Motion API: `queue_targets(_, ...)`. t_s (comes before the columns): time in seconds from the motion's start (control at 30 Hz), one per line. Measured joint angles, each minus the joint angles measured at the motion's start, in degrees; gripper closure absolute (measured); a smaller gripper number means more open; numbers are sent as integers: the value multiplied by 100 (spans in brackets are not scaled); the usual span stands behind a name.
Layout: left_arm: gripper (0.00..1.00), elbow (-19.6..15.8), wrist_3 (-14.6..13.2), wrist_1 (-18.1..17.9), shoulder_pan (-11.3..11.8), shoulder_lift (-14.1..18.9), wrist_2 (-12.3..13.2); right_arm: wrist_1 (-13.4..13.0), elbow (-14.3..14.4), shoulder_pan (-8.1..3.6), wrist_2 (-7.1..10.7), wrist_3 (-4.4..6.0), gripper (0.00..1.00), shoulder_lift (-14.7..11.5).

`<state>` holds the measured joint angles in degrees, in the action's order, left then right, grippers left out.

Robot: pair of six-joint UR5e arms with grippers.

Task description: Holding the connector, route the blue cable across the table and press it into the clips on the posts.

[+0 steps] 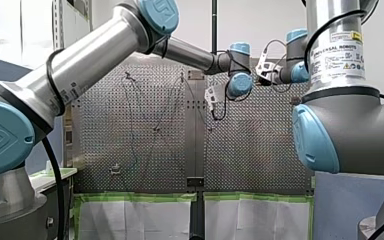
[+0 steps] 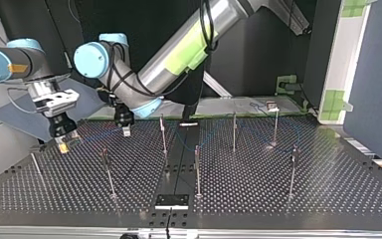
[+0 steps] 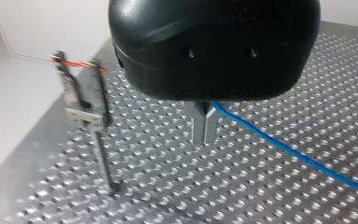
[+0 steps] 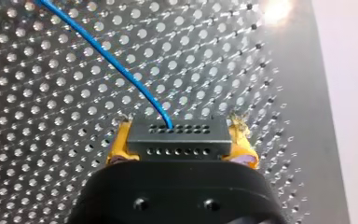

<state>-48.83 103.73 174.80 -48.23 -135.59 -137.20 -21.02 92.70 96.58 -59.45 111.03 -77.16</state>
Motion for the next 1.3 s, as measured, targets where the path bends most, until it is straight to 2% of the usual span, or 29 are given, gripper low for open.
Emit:
queue_targets(0.47, 100, 216, -190, -189, 142, 31, 21, 43, -126, 6, 33, 34, 100, -150)
queue_targets(0.7, 100, 274, -204, -237, 277, 30, 96, 82, -247, -19, 134, 34, 100, -161)
queue_targets(1.13, 100, 457, -183, -224, 394, 29, 160, 92, -324, -22, 193, 32, 100, -171)
queue_targets(1.3, 100, 463, -186, -233, 457, 30, 296, 67, -326, -36, 197, 36, 100, -162)
